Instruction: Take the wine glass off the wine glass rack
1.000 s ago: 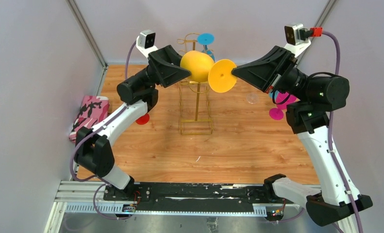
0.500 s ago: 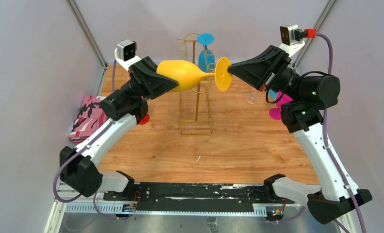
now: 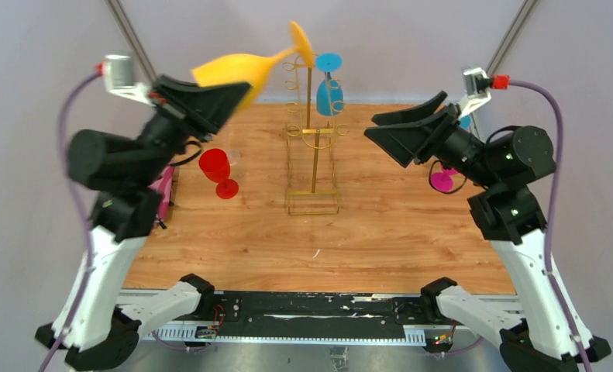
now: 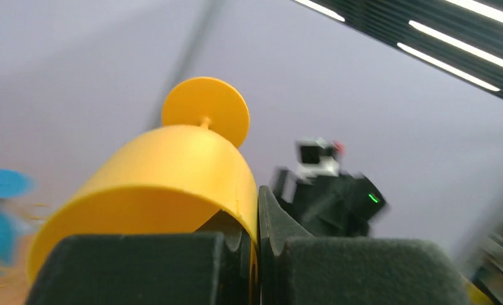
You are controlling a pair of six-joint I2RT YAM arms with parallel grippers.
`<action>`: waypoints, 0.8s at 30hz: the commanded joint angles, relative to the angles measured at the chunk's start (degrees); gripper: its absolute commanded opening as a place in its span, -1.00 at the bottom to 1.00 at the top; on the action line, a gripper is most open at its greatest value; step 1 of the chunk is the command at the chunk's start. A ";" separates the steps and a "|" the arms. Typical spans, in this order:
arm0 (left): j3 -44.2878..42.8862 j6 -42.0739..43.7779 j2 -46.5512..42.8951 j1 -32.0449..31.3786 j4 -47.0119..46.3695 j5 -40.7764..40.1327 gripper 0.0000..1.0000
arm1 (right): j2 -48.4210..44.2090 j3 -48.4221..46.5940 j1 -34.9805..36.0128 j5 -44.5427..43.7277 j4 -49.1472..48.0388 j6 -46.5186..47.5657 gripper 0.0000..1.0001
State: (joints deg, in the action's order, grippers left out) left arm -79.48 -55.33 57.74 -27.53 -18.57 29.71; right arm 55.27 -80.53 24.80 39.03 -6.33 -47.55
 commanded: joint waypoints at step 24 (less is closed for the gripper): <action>-30.91 34.31 30.79 32.89 79.29 -36.47 -1.00 | -3.82 -2.13 0.60 -20.63 26.98 25.34 0.43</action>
State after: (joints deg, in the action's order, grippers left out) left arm -112.07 -22.20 86.13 2.66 65.43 -18.15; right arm 51.64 -82.98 25.02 19.38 20.88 -23.92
